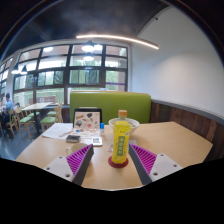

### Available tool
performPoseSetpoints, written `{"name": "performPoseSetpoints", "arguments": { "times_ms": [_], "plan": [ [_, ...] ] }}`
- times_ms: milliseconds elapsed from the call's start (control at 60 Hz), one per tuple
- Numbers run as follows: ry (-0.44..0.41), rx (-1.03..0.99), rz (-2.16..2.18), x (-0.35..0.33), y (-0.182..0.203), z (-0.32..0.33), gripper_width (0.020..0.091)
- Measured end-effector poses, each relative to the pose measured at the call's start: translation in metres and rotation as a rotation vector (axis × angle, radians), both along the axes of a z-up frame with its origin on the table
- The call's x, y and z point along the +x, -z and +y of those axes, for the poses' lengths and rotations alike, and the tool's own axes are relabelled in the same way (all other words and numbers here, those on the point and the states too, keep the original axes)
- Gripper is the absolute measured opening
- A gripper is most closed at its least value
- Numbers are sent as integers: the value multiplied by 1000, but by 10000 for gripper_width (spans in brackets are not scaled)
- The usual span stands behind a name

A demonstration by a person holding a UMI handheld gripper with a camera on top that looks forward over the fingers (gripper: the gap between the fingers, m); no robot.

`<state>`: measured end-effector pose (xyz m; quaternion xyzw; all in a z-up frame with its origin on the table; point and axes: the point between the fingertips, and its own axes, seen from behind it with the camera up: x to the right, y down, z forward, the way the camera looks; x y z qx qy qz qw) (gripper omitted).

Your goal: Pour water

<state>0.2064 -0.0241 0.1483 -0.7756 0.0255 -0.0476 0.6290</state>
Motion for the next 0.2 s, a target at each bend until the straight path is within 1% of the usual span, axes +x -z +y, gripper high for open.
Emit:
{"name": "performPoseSetpoints", "arguments": {
  "times_ms": [67,133,200],
  "plan": [
    [-27,22,9,-22,-16,-34,812],
    [-77,38,21,-45,-26,-61,821],
    [-90,40,22,-58,-33,-92,829]
  ]
}}
